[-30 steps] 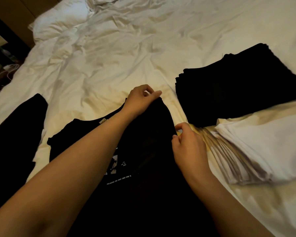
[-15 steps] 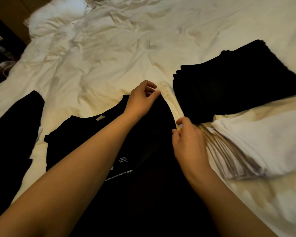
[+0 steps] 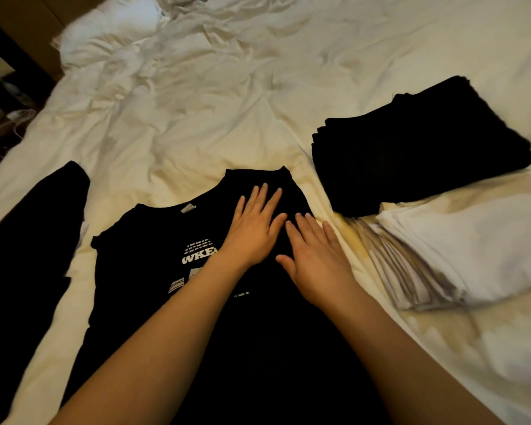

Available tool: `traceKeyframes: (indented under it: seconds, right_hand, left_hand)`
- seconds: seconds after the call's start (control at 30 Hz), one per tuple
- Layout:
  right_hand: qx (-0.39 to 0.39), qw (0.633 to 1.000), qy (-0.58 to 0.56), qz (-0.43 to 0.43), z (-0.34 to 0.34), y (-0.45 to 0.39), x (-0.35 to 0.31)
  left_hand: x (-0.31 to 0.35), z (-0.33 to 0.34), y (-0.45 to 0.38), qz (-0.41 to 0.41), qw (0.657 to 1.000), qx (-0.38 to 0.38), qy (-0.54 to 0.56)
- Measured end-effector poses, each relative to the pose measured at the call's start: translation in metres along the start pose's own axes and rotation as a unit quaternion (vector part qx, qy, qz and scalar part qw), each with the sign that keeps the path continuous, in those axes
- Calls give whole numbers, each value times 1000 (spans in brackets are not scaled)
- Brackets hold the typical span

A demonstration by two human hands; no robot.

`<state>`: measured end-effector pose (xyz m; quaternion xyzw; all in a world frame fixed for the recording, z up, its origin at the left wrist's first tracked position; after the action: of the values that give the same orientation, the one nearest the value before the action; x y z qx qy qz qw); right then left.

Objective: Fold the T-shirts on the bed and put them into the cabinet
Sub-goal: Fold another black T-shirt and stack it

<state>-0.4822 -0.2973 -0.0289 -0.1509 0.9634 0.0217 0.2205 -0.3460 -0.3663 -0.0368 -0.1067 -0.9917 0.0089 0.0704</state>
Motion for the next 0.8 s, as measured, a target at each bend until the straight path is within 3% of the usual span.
traceKeyframes:
  seconds: [0.17,0.43,0.8]
  right_hand:
    - [-4,1000,-16,2,-4,1,1]
    - [19,998,-54,-1,-18,38,-16]
    - [-31,994,-70,-73,-6,145,-57]
  left_hand:
    - [1,-8,19,-45,998,7,-54]
    - [-7,-23,130,-98,989,-10,112]
    - [-1,-32,296,-143,977,-89,132]
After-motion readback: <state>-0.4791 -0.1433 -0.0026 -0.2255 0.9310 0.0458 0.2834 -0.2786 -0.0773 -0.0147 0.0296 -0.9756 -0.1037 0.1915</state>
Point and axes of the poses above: each hand's wrist, its own y-axis away from the middle knuckle, its own z-axis out of the palm, x = y × z, the point moved 4 cm from there along -y, towards the middle knuckle, and after that the axes turned 5 degrees about x, right-handed, at the moved point
